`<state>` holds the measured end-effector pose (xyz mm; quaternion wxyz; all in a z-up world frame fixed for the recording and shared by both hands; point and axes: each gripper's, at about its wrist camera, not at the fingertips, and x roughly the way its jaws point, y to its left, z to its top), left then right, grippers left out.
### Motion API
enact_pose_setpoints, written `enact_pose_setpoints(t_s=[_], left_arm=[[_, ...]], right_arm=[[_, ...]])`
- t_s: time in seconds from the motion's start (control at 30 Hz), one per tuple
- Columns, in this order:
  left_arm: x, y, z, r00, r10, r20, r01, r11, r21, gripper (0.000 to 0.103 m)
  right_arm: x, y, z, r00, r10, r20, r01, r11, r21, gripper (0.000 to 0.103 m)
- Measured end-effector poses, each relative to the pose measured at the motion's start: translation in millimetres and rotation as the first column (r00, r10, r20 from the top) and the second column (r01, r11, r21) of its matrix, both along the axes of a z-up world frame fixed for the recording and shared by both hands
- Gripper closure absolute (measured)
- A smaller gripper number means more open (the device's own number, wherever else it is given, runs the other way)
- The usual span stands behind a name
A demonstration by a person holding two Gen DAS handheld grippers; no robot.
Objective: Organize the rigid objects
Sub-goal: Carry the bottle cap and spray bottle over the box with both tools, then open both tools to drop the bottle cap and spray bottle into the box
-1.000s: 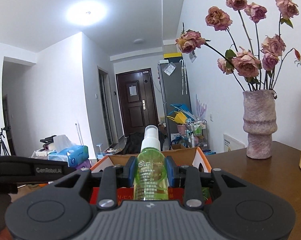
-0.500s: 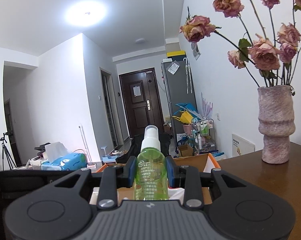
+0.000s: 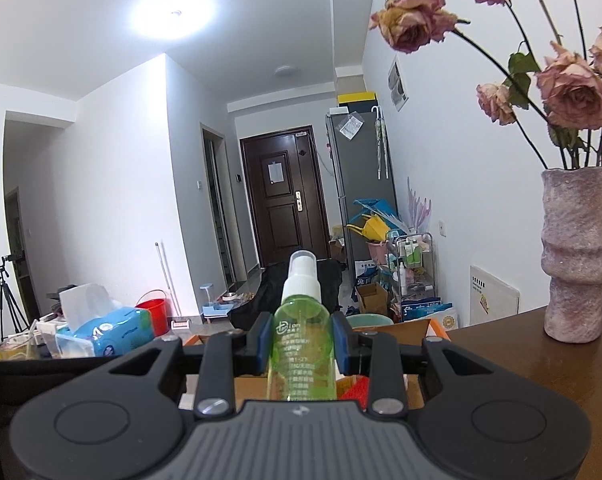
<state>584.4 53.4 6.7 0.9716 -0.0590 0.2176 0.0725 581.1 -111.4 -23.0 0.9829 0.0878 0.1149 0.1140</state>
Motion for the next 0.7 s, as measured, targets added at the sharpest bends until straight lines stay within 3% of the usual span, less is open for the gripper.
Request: enact_pose_setpoints(t_s=[0.43,0.7], left_arm=[[42,1,-9,1.0,-0.011,-0.012,0.012,0.999,0.043,0.062],[58,5,-19,0.999,-0.015,-0.052,0.018,0.998,0.065,0.061]], right_arm=[[46,8,0,0.998,0.042,-0.054,-0.043,0.999,-0.021,0.073],[71,7,-7,0.987,0.052,-0.152,-0.061,0.997,-0.056,0.073]])
